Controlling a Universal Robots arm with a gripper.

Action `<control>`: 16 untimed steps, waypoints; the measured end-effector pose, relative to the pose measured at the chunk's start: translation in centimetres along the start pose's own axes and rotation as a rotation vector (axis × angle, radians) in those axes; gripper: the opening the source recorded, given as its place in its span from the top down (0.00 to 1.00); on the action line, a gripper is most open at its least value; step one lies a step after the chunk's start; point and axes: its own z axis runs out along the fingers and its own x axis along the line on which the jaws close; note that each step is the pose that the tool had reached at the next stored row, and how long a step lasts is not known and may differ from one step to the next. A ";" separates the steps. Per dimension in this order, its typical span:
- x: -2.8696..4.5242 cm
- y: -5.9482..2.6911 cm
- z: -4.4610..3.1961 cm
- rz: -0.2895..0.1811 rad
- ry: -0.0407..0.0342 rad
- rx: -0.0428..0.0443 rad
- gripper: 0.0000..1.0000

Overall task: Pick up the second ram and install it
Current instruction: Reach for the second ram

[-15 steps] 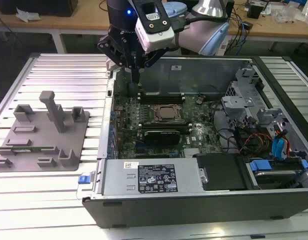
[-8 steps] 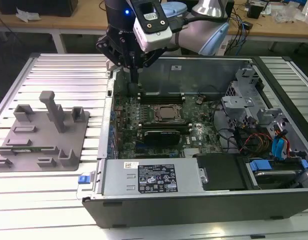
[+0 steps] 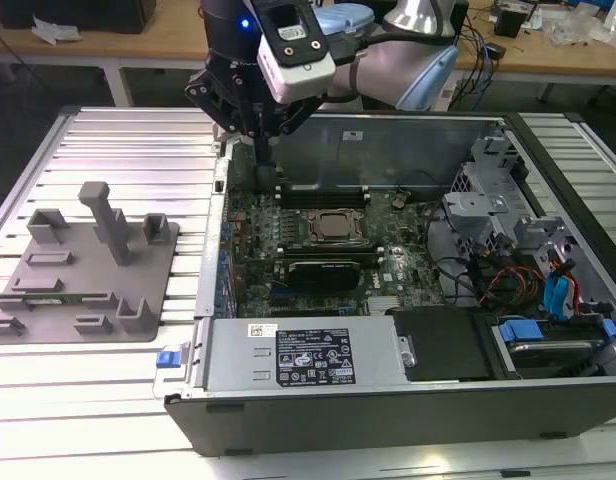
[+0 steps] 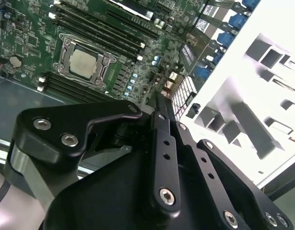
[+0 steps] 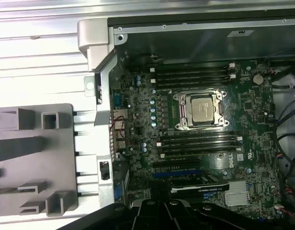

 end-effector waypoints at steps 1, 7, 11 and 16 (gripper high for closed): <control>0.08 -0.01 0.00 0.000 -0.0001 -0.0001 0.92; 1.16 -0.09 -0.01 0.000 -0.0003 -0.0002 0.92; 2.10 -0.16 -0.03 0.000 -0.0004 -0.0001 0.92; 3.14 -0.23 -0.03 0.000 -0.0004 -0.0002 0.92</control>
